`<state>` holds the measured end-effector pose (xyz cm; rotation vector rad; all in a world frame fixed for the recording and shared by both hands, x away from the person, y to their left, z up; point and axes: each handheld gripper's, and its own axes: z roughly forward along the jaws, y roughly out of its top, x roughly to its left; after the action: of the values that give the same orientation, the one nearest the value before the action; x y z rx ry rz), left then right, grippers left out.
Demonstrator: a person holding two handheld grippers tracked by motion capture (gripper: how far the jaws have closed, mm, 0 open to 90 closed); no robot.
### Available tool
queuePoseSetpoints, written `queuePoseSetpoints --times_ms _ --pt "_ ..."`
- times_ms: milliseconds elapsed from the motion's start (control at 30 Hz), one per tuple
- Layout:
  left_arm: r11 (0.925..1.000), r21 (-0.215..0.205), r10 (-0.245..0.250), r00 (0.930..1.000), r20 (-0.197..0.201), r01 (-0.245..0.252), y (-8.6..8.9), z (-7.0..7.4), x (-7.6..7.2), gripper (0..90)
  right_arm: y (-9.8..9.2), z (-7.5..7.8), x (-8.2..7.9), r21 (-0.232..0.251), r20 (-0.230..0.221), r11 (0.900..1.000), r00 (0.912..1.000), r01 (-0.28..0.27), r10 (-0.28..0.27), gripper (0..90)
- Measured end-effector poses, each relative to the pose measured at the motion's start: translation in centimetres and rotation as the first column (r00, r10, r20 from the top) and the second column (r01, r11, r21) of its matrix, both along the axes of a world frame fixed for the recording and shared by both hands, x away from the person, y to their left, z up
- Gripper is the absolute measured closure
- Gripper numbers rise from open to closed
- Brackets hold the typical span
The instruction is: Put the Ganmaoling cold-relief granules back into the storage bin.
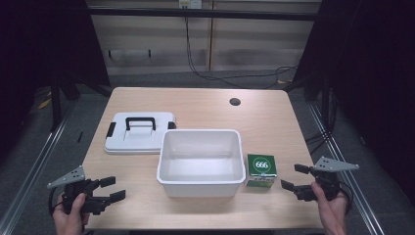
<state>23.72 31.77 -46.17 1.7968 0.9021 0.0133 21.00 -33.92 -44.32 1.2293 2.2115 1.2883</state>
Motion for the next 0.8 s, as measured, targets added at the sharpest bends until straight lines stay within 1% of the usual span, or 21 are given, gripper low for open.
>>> queuePoseSetpoints --times_ms 100,133,200,267,333,400,467,500,533,567,600,667,733,767,800 --pt "1.0 0.001 0.0 1.0 0.004 0.0 0.0 0.0 0.0 18.0 0.1 0.4 0.1 0.007 0.004 1.0 0.9999 -0.012 0.012 13.3" --pt "1.0 0.0 0.002 1.0 -0.001 -0.002 0.0 -0.1 0.0 18.0 0.1 0.9 0.1 0.02 0.014 0.999 0.9995 -0.028 0.027 13.4" --pt "1.0 -0.001 0.002 1.0 -0.001 -0.002 0.0 -0.1 0.0 18.0 0.1 1.4 0.3 0.021 0.034 0.999 0.9989 -0.033 0.033 13.4" --pt "1.0 0.001 0.003 1.0 -0.001 -0.003 0.0 -0.1 0.0 18.0 0.2 1.7 0.5 0.009 0.047 0.999 0.998 -0.043 0.042 13.4" --pt "1.0 0.001 0.004 1.0 -0.001 -0.004 0.0 -0.1 0.0 18.0 0.4 2.1 0.8 -0.003 0.047 0.998 0.9967 -0.066 0.066 13.4" --pt "1.0 0.001 0.003 1.0 -0.002 -0.003 0.0 -0.1 0.0 17.9 0.5 2.1 0.9 -0.008 0.049 0.997 0.996 -0.075 0.075 13.4" --pt "1.0 0.0 0.002 1.0 -0.003 -0.002 0.0 -0.1 0.1 18.0 0.9 2.5 1.2 -0.041 0.052 0.994 0.9938 -0.097 0.099 13.2" --pt "1.0 0.002 -0.001 1.0 -0.002 0.001 0.0 -0.1 0.1 18.0 0.9 2.5 1.2 -0.041 0.052 0.994 0.9938 -0.097 0.099 13.2" --pt "1.0 0.002 -0.001 1.0 -0.001 0.001 0.0 -0.1 0.0 17.9 1.0 2.6 1.2 -0.054 0.052 0.994 0.9938 -0.095 0.098 13.0" --pt "1.0 0.002 -0.001 1.0 -0.001 0.001 0.0 -0.1 0.0 18.0 1.2 2.7 1.4 -0.061 0.042 0.992 0.993 -0.107 0.11 13.3" --pt "1.0 0.002 -0.001 1.0 -0.003 0.001 0.0 -0.1 0.0 18.0 1.4 3.0 1.6 -0.057 0.032 0.991 0.992 -0.121 0.122 13.4" --pt "1.0 -0.001 0.004 1.0 -0.004 -0.004 0.0 -0.1 0.0 18.0 1.5 3.3 1.9 -0.055 0.028 0.99 0.9912 -0.128 0.13 13.4" --pt "1.0 -0.001 0.003 1.0 -0.004 -0.003 0.0 -0.1 0.0 18.0 1.5 3.4 2.0 -0.052 0.034 0.99 0.991 -0.128 0.13 13.4" --pt "1.0 -0.001 0.003 1.0 -0.003 -0.003 0.0 -0.1 0.0 17.9 1.6 3.8 2.3 -0.061 0.03 0.99 0.9914 -0.125 0.127 13.6" --pt "1.0 0.001 0.004 1.0 -0.002 -0.004 0.0 -0.1 0.0 17.9 1.6 3.8 2.3 -0.061 0.03 0.99 0.9914 -0.125 0.127 13.6"
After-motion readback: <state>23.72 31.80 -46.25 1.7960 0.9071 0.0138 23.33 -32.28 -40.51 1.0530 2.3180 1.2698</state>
